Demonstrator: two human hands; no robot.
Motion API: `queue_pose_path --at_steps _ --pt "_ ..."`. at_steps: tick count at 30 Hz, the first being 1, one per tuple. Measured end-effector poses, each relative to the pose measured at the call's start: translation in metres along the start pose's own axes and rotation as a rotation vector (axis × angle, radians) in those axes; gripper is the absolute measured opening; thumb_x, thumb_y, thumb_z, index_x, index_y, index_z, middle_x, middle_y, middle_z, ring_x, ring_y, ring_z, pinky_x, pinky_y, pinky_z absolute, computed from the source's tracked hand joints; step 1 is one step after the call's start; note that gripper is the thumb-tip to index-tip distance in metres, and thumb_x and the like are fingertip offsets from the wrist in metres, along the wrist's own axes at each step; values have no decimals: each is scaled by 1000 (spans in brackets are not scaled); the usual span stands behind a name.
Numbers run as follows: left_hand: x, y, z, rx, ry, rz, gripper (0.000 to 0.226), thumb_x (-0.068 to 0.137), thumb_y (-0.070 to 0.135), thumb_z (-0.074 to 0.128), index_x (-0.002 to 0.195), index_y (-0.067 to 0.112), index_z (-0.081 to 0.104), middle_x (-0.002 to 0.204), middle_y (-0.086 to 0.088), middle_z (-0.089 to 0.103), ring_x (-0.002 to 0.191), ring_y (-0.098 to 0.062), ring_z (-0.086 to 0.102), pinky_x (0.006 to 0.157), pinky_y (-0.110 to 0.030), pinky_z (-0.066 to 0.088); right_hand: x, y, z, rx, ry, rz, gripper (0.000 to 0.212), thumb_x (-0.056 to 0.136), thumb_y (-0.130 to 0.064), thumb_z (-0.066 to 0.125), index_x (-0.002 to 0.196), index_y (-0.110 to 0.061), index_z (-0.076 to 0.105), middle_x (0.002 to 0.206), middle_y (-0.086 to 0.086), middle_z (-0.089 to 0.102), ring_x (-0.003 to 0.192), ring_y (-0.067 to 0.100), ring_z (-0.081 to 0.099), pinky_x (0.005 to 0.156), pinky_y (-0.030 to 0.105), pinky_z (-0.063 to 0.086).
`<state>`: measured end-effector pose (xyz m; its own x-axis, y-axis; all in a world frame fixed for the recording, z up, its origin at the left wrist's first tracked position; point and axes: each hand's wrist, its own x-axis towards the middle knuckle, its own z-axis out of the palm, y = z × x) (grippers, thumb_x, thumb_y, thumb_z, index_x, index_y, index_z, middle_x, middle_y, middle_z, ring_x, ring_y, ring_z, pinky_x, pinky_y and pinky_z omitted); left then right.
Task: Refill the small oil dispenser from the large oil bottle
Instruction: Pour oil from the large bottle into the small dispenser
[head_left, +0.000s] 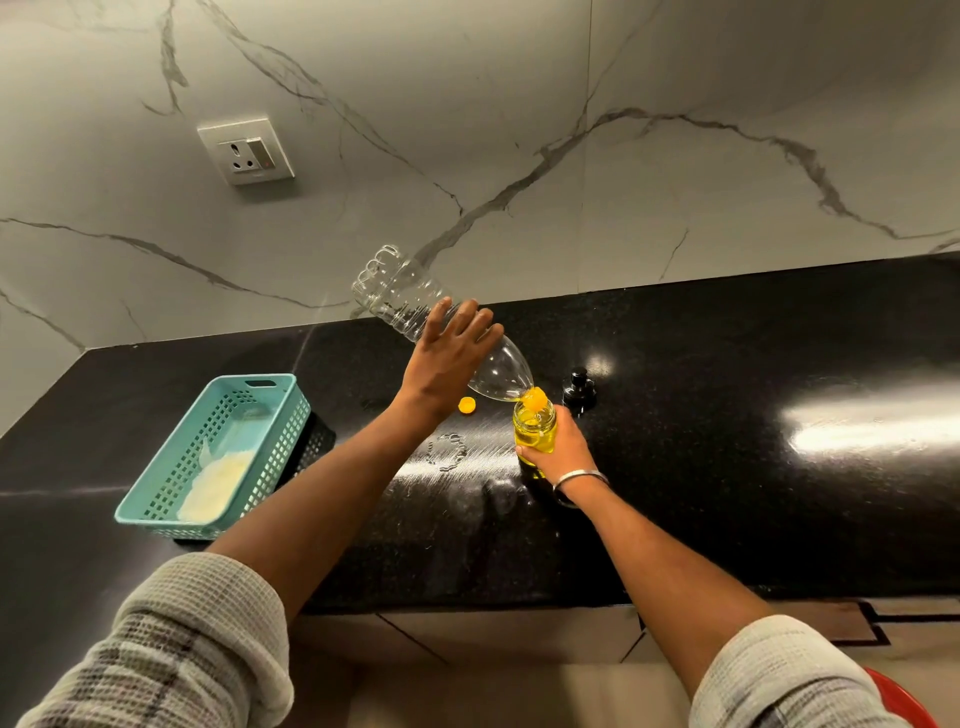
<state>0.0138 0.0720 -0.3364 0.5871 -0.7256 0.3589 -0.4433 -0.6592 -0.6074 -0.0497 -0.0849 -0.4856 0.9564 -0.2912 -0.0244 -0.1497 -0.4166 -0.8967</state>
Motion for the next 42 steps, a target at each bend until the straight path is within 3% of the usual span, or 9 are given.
queue_pose_path --at_steps 19,28,32,37,42 --pt "-9 2 8 -123 -59 -71 75 50 21 90 120 25 64 126 -2 61 126 -26 53 111 -42 17 2 1 0 7 -11 10 63 65 -14 84 117 -9 49 113 9 60 104 21 57 85 22 39" --pt "-31 11 25 -361 -78 -286 72 53 -4 81 118 19 63 120 -5 61 120 -29 54 107 -43 17 3 3 1 28 -1 14 61 64 -15 85 115 -10 50 111 8 61 101 22 59 85 25 44" --pt "-41 19 35 -487 -132 -394 68 63 -3 76 123 24 59 122 0 58 123 -24 49 107 -41 16 4 4 1 27 2 26 63 62 -16 85 115 -12 50 112 8 62 102 22 60 85 25 45" --pt "-51 26 39 -659 -204 -483 73 71 7 76 136 24 49 136 1 49 132 -19 37 109 -40 15 6 1 -2 25 -23 23 73 58 -14 88 118 -13 47 114 7 60 105 21 59 88 25 45" --pt "-58 30 42 -771 -217 -546 78 73 21 80 142 24 43 140 3 45 135 -16 34 110 -39 15 9 -5 -12 43 -71 -2 103 56 -21 91 139 -11 31 135 10 48 124 23 48 106 39 40"
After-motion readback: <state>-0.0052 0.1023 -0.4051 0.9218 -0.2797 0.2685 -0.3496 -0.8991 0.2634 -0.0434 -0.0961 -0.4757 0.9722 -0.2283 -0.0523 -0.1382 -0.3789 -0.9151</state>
